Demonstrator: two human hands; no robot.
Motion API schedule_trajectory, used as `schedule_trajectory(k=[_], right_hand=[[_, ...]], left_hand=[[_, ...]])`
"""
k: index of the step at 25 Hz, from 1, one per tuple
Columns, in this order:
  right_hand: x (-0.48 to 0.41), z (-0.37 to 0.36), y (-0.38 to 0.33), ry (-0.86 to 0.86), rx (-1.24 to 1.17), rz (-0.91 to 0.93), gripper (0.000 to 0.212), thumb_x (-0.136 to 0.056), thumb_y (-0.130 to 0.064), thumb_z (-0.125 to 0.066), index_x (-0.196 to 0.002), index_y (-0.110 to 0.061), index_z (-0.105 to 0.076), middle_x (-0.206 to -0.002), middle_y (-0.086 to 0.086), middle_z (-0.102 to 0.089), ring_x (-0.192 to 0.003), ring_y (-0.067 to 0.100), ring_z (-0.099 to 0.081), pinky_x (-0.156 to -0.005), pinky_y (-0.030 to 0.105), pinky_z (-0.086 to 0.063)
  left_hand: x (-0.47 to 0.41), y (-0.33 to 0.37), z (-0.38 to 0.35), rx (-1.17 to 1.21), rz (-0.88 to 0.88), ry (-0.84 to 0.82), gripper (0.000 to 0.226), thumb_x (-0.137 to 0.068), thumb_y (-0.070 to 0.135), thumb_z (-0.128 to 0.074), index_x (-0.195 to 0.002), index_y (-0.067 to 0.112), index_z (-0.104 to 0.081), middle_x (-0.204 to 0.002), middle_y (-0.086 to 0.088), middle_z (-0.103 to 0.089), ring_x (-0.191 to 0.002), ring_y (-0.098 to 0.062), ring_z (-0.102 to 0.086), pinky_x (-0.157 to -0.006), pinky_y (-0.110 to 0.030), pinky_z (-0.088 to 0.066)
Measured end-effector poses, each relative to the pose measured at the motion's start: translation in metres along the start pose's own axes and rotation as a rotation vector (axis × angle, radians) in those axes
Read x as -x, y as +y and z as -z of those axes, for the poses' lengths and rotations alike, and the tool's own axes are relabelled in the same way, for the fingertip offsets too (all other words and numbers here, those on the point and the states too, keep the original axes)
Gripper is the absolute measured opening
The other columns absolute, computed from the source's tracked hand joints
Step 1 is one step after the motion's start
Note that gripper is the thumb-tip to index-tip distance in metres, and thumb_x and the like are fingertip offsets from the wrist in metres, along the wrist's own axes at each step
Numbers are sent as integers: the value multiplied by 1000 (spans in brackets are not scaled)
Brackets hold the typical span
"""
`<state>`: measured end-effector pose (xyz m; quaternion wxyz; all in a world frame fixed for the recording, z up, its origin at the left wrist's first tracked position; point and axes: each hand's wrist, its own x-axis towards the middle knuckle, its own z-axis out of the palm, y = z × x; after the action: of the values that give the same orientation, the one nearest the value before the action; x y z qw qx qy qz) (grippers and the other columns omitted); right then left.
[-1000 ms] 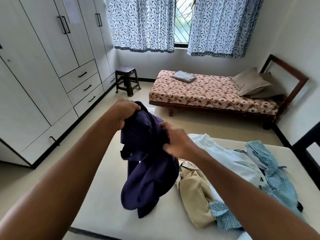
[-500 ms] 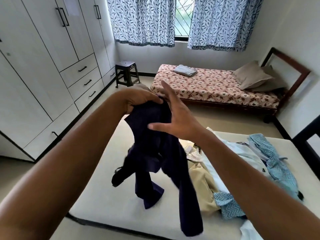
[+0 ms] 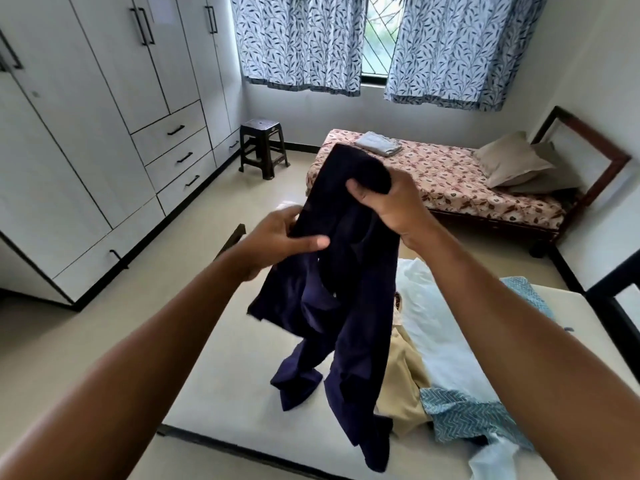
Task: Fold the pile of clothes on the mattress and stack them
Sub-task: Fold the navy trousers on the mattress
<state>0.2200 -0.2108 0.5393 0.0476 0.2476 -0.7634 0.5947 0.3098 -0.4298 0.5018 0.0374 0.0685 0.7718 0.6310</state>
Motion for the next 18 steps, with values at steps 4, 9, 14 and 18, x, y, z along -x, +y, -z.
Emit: schedule_trajectory(k=[4,9,14,18], right_hand=[[-10,40,7,30,-270,-183,23,-76,-12,-85,-98,-6,-80,-106,21,-77,-98,39,-74,-92,50,-58],[-6,81,52,77,10,-450,25,-70,-2,-74,-93,-13,-75,-100,12,-77,-83,25,-71,-72,34,-55],[16,59,35,-340,91,-104,57,-74,-10,-68,-129,-26,-66,-137,1,-62,-131,17,-57,-95,35,-57],[13,25,-9,-724,309,-16,49,-70,-20,-70,-119,-18,-68,-109,2,-68,-102,11,-64,-86,39,-54]], left_hand=[[15,-34,4,-114,107,125,25,-97,29,-72,-101,5,-76,-96,-12,-77,-85,-23,-72,-81,-49,-60],[8,24,-6,119,5,68,26,-101,20,-64,-108,-2,-76,-106,-24,-76,-91,-29,-73,-85,-38,-61],[-14,53,-32,-183,-13,-82,33,-101,21,-65,-76,2,-73,-72,-11,-66,-64,-17,-59,-60,-23,-45],[-27,51,-36,-144,4,-169,22,-100,17,-66,-88,2,-76,-79,-11,-70,-72,-16,-61,-65,-24,-47]])
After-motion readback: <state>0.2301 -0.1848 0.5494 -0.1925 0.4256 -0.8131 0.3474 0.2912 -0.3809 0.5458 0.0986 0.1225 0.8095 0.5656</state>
